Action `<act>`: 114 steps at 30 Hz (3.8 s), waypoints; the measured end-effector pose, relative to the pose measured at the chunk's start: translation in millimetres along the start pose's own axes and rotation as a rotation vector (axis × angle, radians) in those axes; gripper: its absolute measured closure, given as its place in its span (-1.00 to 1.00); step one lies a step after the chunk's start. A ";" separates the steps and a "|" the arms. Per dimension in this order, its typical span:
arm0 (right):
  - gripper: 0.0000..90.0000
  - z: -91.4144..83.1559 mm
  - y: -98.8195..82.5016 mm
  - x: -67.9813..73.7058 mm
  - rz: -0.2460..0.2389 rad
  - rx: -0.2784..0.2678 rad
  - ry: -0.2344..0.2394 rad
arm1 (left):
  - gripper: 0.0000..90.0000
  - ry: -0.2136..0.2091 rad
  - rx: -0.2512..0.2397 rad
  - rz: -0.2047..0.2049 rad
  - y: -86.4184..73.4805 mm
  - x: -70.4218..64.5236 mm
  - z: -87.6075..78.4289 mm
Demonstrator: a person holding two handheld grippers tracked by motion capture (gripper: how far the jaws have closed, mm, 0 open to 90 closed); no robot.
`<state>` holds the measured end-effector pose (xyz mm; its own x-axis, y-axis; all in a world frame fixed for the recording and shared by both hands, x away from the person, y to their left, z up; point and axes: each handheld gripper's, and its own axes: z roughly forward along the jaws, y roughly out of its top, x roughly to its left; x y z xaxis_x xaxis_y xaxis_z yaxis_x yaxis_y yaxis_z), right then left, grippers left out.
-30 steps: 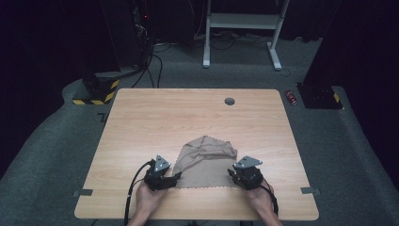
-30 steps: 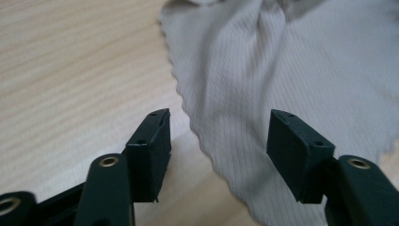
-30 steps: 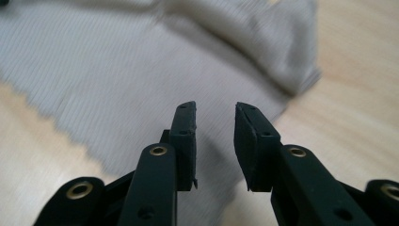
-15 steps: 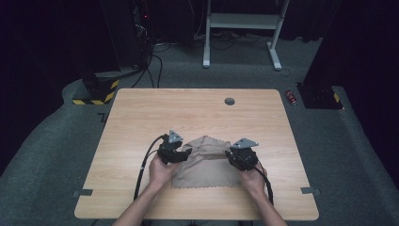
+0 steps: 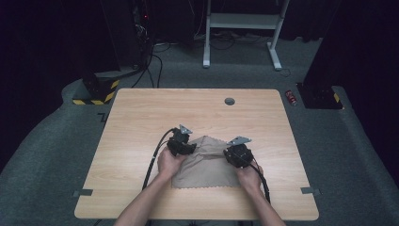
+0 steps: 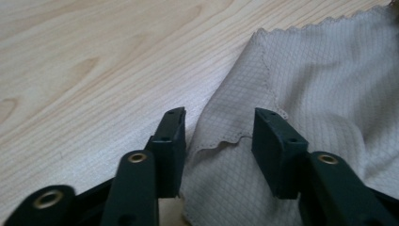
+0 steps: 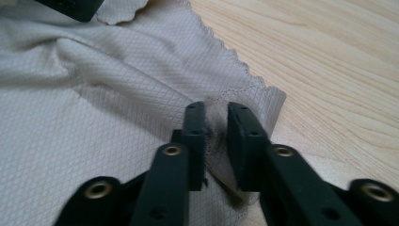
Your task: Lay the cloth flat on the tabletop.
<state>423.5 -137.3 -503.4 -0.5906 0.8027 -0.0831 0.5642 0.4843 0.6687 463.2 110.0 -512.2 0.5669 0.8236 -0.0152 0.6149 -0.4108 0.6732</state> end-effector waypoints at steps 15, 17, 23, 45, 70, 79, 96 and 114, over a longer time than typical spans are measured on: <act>0.97 -17.6 3.8 -4.5 0.000 -0.045 -0.001 | 0.98 -0.061 -0.060 -0.029 -1.0 16.7 -26.5; 0.97 -22.8 3.4 -5.0 0.003 -0.063 0.004 | 0.98 -0.065 -0.072 -0.024 -2.3 17.6 -34.5; 0.97 -33.0 -4.6 -10.0 0.000 -0.079 -0.004 | 0.98 -0.073 -0.073 -0.039 -17.6 21.6 -51.7; 0.97 -24.6 -0.8 -17.9 0.025 -0.045 0.002 | 0.25 -0.022 -0.011 0.059 -14.6 2.4 -29.6; 0.97 -26.5 30.3 -38.3 0.019 -0.068 -0.047 | 0.99 -0.012 -0.087 -0.044 13.1 37.1 -45.4; 0.98 -9.9 42.7 -53.4 0.048 -0.030 -0.079 | 0.99 0.011 -0.112 -0.143 12.7 56.9 -35.1; 0.86 40.2 46.3 -60.5 0.111 0.060 -0.100 | 0.88 0.069 -0.057 -0.169 6.0 62.4 -6.4; 0.80 -5.9 23.3 -44.4 0.051 -0.028 -0.040 | 0.12 0.032 -0.097 -0.098 -19.0 35.6 -47.7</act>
<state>459.5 -163.7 -479.7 -0.5375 0.8397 -0.0777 0.5764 0.4331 0.6930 445.6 165.8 -490.3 0.4879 0.8707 -0.0615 0.6094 -0.2893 0.7382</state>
